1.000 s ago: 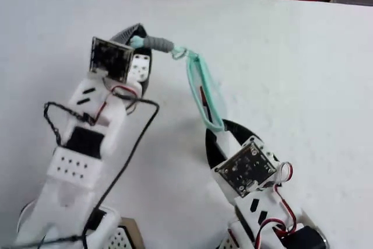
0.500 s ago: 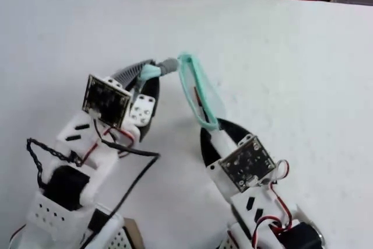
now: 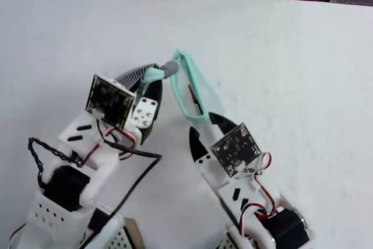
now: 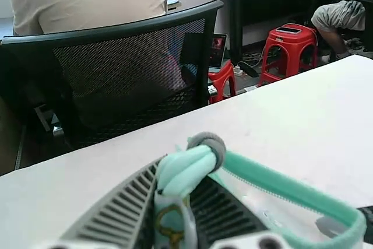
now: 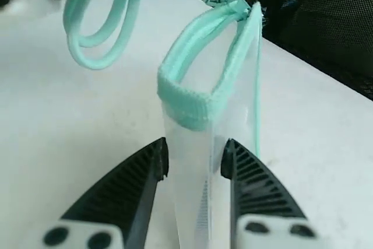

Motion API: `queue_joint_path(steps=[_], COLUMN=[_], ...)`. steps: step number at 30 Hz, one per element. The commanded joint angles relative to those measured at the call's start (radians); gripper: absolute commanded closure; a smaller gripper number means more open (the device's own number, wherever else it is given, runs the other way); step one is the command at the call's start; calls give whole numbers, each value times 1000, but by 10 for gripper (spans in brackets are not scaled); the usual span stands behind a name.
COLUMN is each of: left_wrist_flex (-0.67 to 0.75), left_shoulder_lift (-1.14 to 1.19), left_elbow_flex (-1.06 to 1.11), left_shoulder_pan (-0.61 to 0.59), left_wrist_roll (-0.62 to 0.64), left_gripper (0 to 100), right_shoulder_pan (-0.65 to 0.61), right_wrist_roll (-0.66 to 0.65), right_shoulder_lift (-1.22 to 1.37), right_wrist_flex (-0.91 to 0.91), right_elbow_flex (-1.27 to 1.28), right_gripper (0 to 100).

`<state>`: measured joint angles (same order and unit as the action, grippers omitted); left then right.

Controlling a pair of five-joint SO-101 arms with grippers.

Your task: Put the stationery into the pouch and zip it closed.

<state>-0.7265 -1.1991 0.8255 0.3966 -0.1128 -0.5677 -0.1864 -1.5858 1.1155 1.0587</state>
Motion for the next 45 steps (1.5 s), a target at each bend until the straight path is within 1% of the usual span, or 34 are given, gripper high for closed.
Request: queue_joint_path(steps=[1,3,6,10,12,14,15,16,19,22,25,27,30,33,36,40,43,45], left_wrist_flex=[-57,-87,-103,-100,-98,-97,-95,-95,-95,-95,-110,-137,-210,-241,-242,-245,-245,-253], left_shoulder_lift=[-24,-24,-24,-22,-22,-21,-16,-5,41,71,73,76,81,81,94,191,275,306], left_elbow_flex=[-129,-160,-178,-180,-173,-172,-172,-176,-183,-184,-215,-259,-327,-350,-347,-350,-358,-397], left_shoulder_pan=[56,85,119,150,150,142,142,142,147,148,151,173,246,317,320,329,389,403], left_wrist_roll=[-9,-9,-9,-9,-9,-11,-11,-11,-6,-3,-2,14,40,38,40,38,34,34], left_gripper=[978,978,978,978,978,978,978,978,978,978,978,978,979,979,979,979,979,979], right_shoulder_pan=[-2,-2,-8,-18,-16,-24,-24,-24,-13,50,125,151,150,150,150,130,114,114], right_wrist_roll=[48,48,40,38,38,43,48,52,155,236,278,305,310,310,311,310,308,310], right_shoulder_lift=[2,2,4,4,4,2,2,2,2,2,5,12,12,13,13,15,24,54], right_wrist_flex=[-45,-104,-199,-278,-289,-292,-292,-294,-344,-392,-429,-446,-478,-492,-492,-496,-519,-530], right_elbow_flex=[6,37,91,112,114,112,110,109,107,109,115,130,153,157,157,155,158,155], right_gripper=[783,761,761,772,848,972,988,964,980,979,979,979,979,980,980,980,980,980])
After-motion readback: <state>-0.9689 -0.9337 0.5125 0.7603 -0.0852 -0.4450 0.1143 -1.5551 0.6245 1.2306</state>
